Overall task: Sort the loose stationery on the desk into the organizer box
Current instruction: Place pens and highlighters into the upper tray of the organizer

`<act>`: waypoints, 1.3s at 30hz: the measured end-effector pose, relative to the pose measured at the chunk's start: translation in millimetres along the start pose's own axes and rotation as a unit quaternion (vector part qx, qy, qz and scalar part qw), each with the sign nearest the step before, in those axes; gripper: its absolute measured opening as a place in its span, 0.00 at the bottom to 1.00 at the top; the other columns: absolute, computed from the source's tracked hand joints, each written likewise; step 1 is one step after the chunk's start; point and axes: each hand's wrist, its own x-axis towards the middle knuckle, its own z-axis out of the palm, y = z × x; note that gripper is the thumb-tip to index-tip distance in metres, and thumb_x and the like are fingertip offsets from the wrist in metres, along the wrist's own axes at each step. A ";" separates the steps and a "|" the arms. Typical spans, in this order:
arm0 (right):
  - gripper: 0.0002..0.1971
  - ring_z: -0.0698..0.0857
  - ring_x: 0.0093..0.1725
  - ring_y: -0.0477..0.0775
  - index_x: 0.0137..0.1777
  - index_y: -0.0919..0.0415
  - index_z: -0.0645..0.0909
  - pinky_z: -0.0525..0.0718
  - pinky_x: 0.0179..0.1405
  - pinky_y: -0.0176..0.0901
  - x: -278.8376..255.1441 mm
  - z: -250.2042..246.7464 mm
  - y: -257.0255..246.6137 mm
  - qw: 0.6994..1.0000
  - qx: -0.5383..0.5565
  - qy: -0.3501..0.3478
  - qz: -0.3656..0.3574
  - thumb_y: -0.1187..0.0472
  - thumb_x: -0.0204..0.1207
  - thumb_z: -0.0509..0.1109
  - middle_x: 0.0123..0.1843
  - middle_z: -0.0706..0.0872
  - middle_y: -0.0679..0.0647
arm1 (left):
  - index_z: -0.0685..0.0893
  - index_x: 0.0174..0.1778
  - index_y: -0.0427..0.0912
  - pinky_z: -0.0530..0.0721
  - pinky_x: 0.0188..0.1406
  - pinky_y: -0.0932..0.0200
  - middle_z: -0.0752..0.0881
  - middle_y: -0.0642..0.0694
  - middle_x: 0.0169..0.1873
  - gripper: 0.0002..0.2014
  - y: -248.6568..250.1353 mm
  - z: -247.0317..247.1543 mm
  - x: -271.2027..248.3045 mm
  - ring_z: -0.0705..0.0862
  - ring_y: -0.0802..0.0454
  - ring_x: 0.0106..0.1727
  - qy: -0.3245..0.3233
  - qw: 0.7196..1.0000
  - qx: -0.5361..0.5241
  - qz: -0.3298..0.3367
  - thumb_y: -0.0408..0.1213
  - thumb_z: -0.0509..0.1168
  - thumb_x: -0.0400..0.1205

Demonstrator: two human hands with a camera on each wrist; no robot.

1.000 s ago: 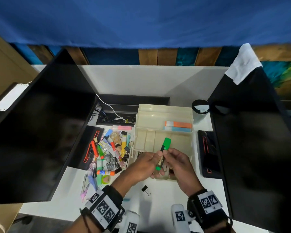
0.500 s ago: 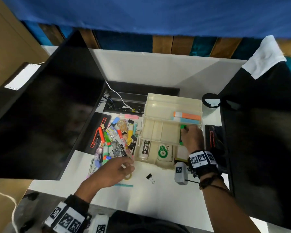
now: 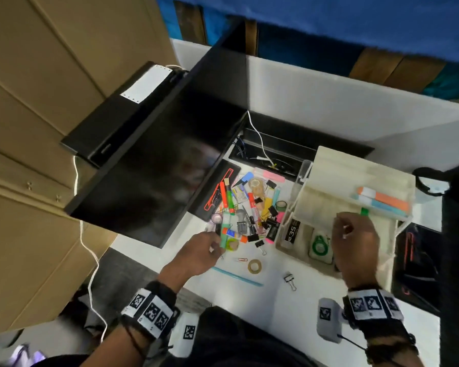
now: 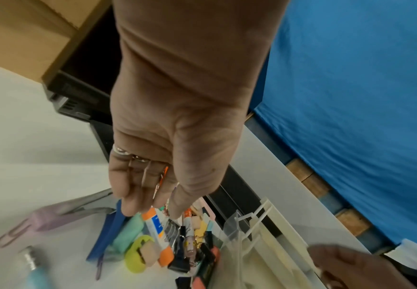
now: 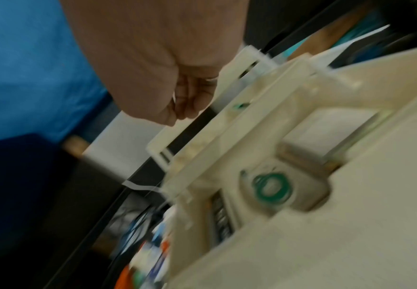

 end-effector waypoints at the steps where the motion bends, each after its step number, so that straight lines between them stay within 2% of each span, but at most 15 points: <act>1: 0.05 0.86 0.41 0.56 0.52 0.62 0.89 0.79 0.44 0.39 -6.7 9.6 -21.2 0.998 0.015 -0.041 -0.038 0.68 0.80 0.72 0.49 0.89 0.58 | 0.84 0.50 0.58 0.87 0.53 0.51 0.88 0.56 0.49 0.04 -3.0 1.8 1.5 0.86 0.53 0.49 0.002 1.000 -0.001 0.002 0.50 0.70 0.82; 4: 0.06 0.86 0.38 0.48 0.49 0.58 0.89 0.84 0.40 0.36 -17.0 53.7 -73.9 0.980 0.005 -0.163 -0.111 0.68 0.80 0.73 0.45 0.89 0.50 | 0.86 0.58 0.53 0.85 0.55 0.55 0.86 0.55 0.53 0.11 -8.4 6.6 3.8 0.85 0.54 0.52 -0.010 1.000 0.010 0.018 0.52 0.68 0.85; 7: 0.07 0.87 0.36 0.54 0.44 0.55 0.85 0.89 0.40 0.50 -11.5 106.6 -102.9 0.960 -0.069 -0.247 -0.117 0.67 0.78 0.70 0.38 0.89 0.53 | 0.87 0.59 0.49 0.86 0.57 0.54 0.88 0.52 0.54 0.10 -11.5 6.4 1.6 0.87 0.51 0.54 -0.019 0.999 0.004 0.042 0.49 0.67 0.86; 9: 0.04 0.90 0.47 0.62 0.50 0.58 0.85 0.87 0.48 0.51 -5.7 137.7 -111.6 0.943 -0.143 -0.280 -0.106 0.63 0.80 0.70 0.46 0.91 0.58 | 0.88 0.59 0.48 0.83 0.54 0.59 0.89 0.51 0.54 0.10 -16.3 3.7 -1.2 0.88 0.49 0.53 -0.019 0.998 0.003 0.052 0.46 0.67 0.86; 12: 0.10 0.91 0.54 0.64 0.57 0.64 0.84 0.82 0.42 0.46 -0.3 167.4 -116.1 0.928 -0.184 -0.324 -0.021 0.59 0.84 0.68 0.54 0.91 0.62 | 0.86 0.62 0.48 0.76 0.52 0.64 0.87 0.50 0.58 0.11 -25.2 -2.7 -6.5 0.87 0.49 0.53 -0.012 0.998 0.007 0.054 0.45 0.67 0.86; 16: 0.17 0.91 0.50 0.61 0.60 0.64 0.80 0.82 0.38 0.46 -0.6 184.9 -111.5 0.921 -0.231 -0.311 0.031 0.48 0.85 0.68 0.56 0.90 0.61 | 0.82 0.70 0.49 0.80 0.62 0.57 0.86 0.50 0.62 0.16 -39.7 -11.8 -10.4 0.86 0.49 0.57 -0.028 0.999 0.003 0.038 0.47 0.66 0.87; 20: 0.16 0.91 0.46 0.62 0.59 0.61 0.80 0.88 0.39 0.48 -1.0 187.2 -112.5 0.928 -0.223 -0.292 0.058 0.51 0.79 0.71 0.50 0.90 0.58 | 0.82 0.71 0.48 0.81 0.63 0.56 0.85 0.50 0.63 0.18 -46.2 -18.0 -8.3 0.86 0.49 0.58 -0.048 0.998 0.000 0.041 0.49 0.67 0.86; 23: 0.13 0.89 0.41 0.56 0.53 0.60 0.82 0.84 0.36 0.43 -3.5 186.2 -113.1 0.927 -0.222 -0.292 0.077 0.50 0.79 0.69 0.47 0.91 0.55 | 0.83 0.68 0.47 0.82 0.62 0.56 0.86 0.48 0.63 0.16 -43.0 -21.0 -0.3 0.86 0.48 0.61 -0.052 0.997 0.003 0.062 0.47 0.67 0.86; 25: 0.09 0.87 0.44 0.57 0.54 0.62 0.83 0.74 0.36 0.41 -5.1 182.8 -113.3 0.919 -0.226 -0.311 0.087 0.57 0.80 0.69 0.50 0.89 0.55 | 0.83 0.68 0.46 0.82 0.62 0.55 0.86 0.47 0.63 0.15 -39.3 -20.4 4.9 0.85 0.46 0.63 -0.056 0.996 0.009 0.074 0.46 0.67 0.87; 27: 0.08 0.88 0.53 0.62 0.56 0.68 0.84 0.75 0.42 0.42 -4.2 179.9 -109.8 0.919 -0.217 -0.317 0.091 0.64 0.83 0.68 0.54 0.89 0.61 | 0.85 0.65 0.45 0.82 0.63 0.53 0.85 0.45 0.63 0.14 -37.1 -18.0 9.3 0.84 0.45 0.64 -0.058 0.994 0.027 0.086 0.45 0.68 0.86; 29: 0.10 0.88 0.56 0.64 0.56 0.70 0.85 0.77 0.44 0.44 -4.3 175.5 -104.6 0.918 -0.216 -0.323 0.078 0.62 0.85 0.67 0.53 0.88 0.62 | 0.86 0.61 0.47 0.79 0.60 0.56 0.86 0.46 0.60 0.11 -36.0 -14.1 12.6 0.84 0.45 0.63 -0.055 0.992 0.046 0.108 0.43 0.70 0.85; 31: 0.11 0.88 0.52 0.63 0.51 0.68 0.85 0.76 0.43 0.44 -6.3 167.1 -98.6 0.929 -0.184 -0.313 0.067 0.58 0.84 0.69 0.46 0.84 0.59 | 0.88 0.61 0.49 0.79 0.57 0.59 0.88 0.48 0.59 0.11 -33.3 -8.9 15.3 0.86 0.46 0.61 -0.074 0.986 0.063 0.132 0.41 0.73 0.82; 33: 0.11 0.88 0.46 0.63 0.48 0.66 0.84 0.80 0.42 0.47 -10.3 153.8 -93.0 0.944 -0.125 -0.299 0.057 0.56 0.84 0.70 0.42 0.86 0.58 | 0.88 0.63 0.50 0.82 0.60 0.57 0.89 0.48 0.60 0.14 -29.3 -0.7 17.7 0.87 0.46 0.61 -0.104 0.978 0.095 0.152 0.41 0.74 0.81; 36: 0.13 0.88 0.41 0.61 0.58 0.60 0.82 0.87 0.41 0.56 -17.6 121.2 -96.4 0.952 -0.062 -0.299 0.025 0.51 0.89 0.64 0.43 0.89 0.59 | 0.88 0.66 0.47 0.81 0.60 0.56 0.89 0.44 0.60 0.15 -21.2 11.2 19.1 0.87 0.43 0.63 -0.140 0.966 0.143 0.167 0.38 0.71 0.82; 39: 0.16 0.87 0.35 0.53 0.61 0.55 0.80 0.84 0.33 0.48 -18.0 84.6 -104.6 0.961 -0.033 -0.273 0.032 0.47 0.92 0.56 0.38 0.88 0.52 | 0.90 0.56 0.36 0.77 0.48 0.60 0.89 0.37 0.55 0.11 -19.8 22.4 22.7 0.86 0.37 0.58 -0.143 0.967 0.143 0.154 0.32 0.64 0.84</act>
